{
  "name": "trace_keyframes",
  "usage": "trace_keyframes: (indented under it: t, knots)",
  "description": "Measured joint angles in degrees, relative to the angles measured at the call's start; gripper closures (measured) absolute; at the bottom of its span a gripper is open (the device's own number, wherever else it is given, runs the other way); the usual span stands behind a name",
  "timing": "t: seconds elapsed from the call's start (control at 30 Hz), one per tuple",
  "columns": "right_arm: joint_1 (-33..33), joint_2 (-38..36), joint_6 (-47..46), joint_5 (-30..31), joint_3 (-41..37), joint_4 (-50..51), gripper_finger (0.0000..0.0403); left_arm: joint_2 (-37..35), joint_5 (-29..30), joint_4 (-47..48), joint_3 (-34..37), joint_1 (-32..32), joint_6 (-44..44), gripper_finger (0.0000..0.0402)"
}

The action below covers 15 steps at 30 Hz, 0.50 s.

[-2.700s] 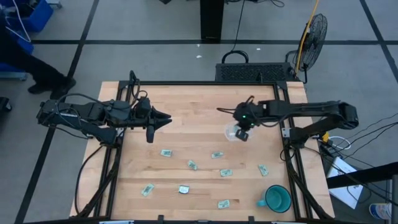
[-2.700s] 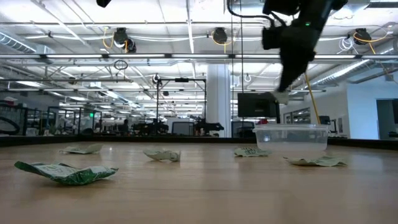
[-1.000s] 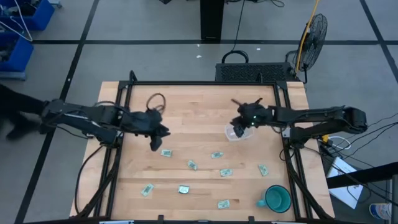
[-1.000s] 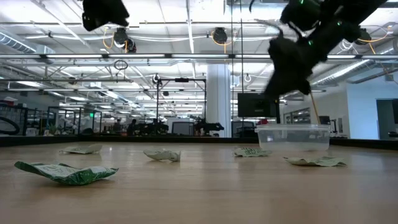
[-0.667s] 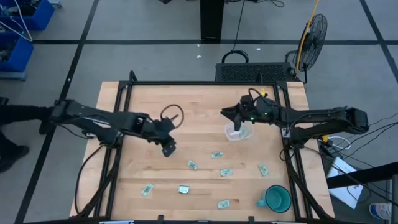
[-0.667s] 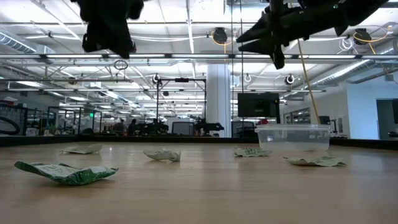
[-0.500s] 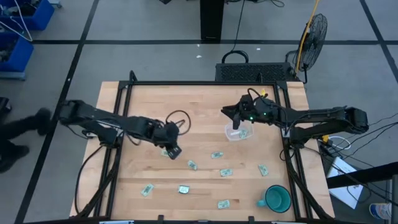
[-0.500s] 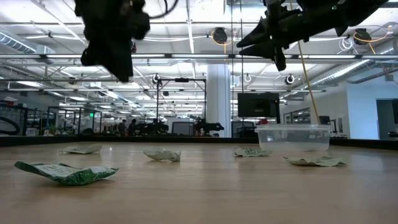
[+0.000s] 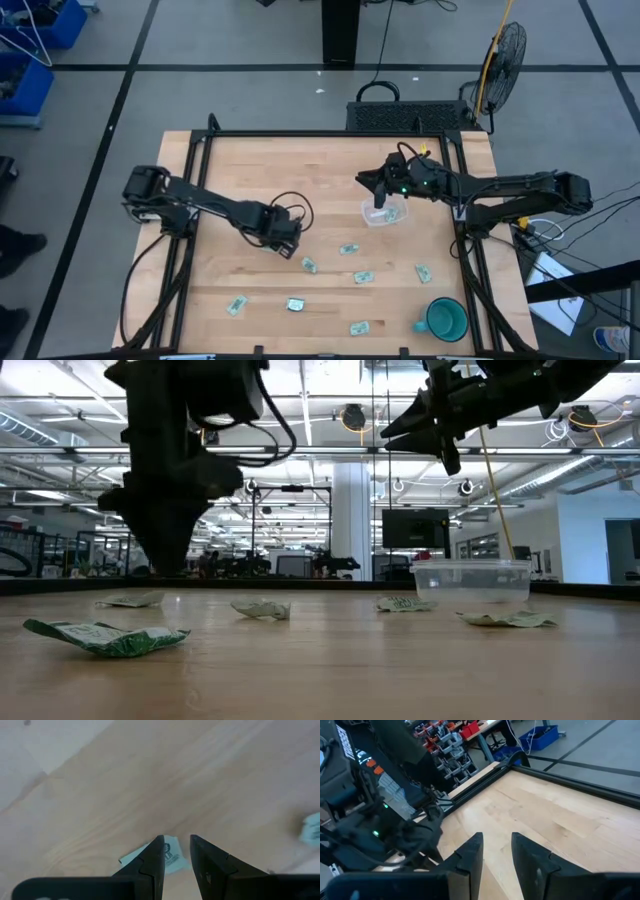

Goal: Pick and place Stevia / Truvia into bins
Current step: Put the green stevia packet into the transparent bin

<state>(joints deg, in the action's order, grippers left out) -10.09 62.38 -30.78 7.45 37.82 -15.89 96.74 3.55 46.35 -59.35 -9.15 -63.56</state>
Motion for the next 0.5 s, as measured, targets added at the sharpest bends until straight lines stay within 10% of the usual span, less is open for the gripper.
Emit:
trace_keyframes:
  t: [0.5]
  knots:
    - [0.0, 0.01, -0.05, -0.01, 0.0, 0.31, 0.0309, 3.43, -1.81, 0.37, 0.0, -0.79, 0.54, 0.031]
